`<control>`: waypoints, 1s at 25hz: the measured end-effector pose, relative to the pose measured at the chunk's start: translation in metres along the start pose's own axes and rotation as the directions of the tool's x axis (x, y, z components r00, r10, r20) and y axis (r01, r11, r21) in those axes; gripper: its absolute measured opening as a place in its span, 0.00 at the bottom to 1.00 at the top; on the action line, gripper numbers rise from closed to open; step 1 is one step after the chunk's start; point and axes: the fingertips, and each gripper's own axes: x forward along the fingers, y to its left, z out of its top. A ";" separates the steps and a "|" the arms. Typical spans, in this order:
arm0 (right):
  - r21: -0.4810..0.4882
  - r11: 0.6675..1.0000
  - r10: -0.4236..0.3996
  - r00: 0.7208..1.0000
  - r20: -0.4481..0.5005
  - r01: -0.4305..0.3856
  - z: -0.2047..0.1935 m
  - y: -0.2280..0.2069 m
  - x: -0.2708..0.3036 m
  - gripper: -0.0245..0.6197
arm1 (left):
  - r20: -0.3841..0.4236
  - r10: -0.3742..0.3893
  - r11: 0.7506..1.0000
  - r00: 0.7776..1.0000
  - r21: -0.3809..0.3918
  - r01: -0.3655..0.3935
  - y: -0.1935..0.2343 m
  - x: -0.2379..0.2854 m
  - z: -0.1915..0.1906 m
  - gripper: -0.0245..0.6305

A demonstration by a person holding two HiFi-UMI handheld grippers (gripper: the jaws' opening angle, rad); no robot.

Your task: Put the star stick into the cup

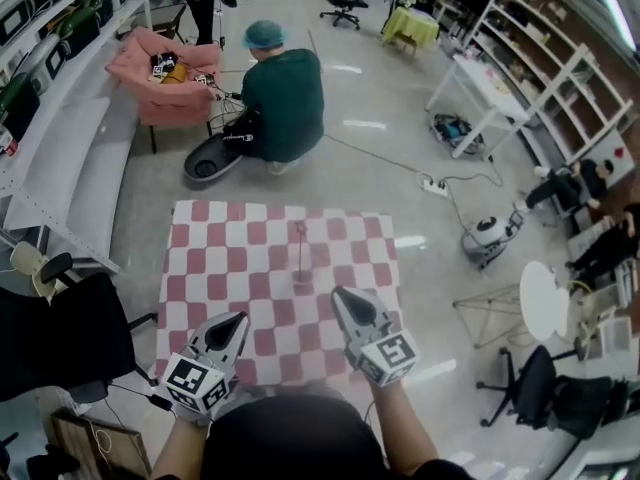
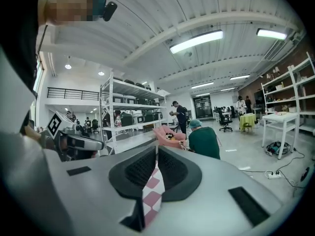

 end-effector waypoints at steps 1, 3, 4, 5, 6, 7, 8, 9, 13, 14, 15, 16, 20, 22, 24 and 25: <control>-0.003 1.000 -0.005 1.000 -0.004 0.005 0.004 0.002 -0.005 0.08 | -0.001 -0.013 1.000 1.000 0.006 0.013 -0.003 0.003 0.002 0.10; -0.002 1.000 -0.018 1.000 -0.019 0.018 0.010 0.006 -0.016 0.08 | -0.004 -0.034 0.999 0.999 0.015 0.034 -0.008 0.006 0.006 0.10; -0.003 1.000 -0.023 1.000 -0.020 0.023 0.012 0.007 -0.022 0.08 | -0.005 -0.042 0.999 0.999 0.018 0.042 -0.010 0.008 0.008 0.10; -0.008 1.000 -0.029 0.999 -0.016 0.029 0.015 0.007 -0.027 0.08 | -0.005 -0.049 0.999 0.999 0.021 0.049 -0.012 0.010 0.008 0.10; -0.017 0.999 -0.037 0.999 -0.011 0.037 0.017 0.007 -0.032 0.08 | -0.007 -0.055 0.998 0.998 0.023 0.055 -0.014 0.011 0.008 0.10; -0.023 0.999 -0.045 0.999 -0.007 0.044 0.018 0.007 -0.038 0.08 | -0.009 -0.060 0.998 0.998 0.025 0.061 -0.015 0.013 0.008 0.10; -0.024 0.998 -0.052 0.999 -0.007 0.051 0.019 0.007 -0.043 0.07 | -0.012 -0.066 0.997 0.998 0.027 0.066 -0.017 0.014 0.008 0.10; -0.020 0.998 -0.057 0.998 -0.008 0.056 0.020 0.007 -0.047 0.07 | -0.013 -0.072 0.997 0.997 0.029 0.072 -0.019 0.015 0.009 0.10; -0.009 0.998 -0.066 0.998 -0.005 0.066 0.025 0.011 -0.062 0.07 | -0.011 -0.096 0.995 0.995 0.037 0.097 -0.026 0.018 0.015 0.10; -0.019 0.997 -0.071 0.997 0.001 0.071 0.026 0.011 -0.064 0.07 | -0.011 -0.103 0.994 0.995 0.038 0.103 -0.027 0.018 0.016 0.10; -0.031 0.996 -0.079 0.997 0.004 0.079 0.026 0.010 -0.067 0.07 | -0.011 -0.110 0.993 0.994 0.041 0.110 -0.028 0.019 0.017 0.10; -0.041 0.995 -0.086 0.996 0.006 0.086 0.026 0.009 -0.068 0.07 | -0.012 -0.115 0.992 0.993 0.042 0.116 -0.029 0.020 0.017 0.10; -0.026 0.995 -0.092 0.996 0.007 0.092 0.023 0.007 -0.072 0.07 | -0.011 -0.131 0.990 0.991 0.044 0.131 -0.032 0.023 0.019 0.10; -0.017 0.996 -0.092 0.996 0.017 0.092 0.022 0.006 -0.073 0.07 | -0.011 -0.138 0.989 0.990 0.048 0.138 -0.034 0.025 0.019 0.10; -0.013 0.995 -0.097 0.995 0.022 0.097 0.018 0.005 -0.073 0.07 | -0.010 -0.143 0.988 0.990 0.052 0.144 -0.035 0.026 0.018 0.10; -0.012 0.995 -0.099 0.995 0.019 0.100 0.015 0.004 -0.074 0.07 | -0.010 -0.145 0.988 0.989 0.054 0.145 -0.036 0.026 0.018 0.10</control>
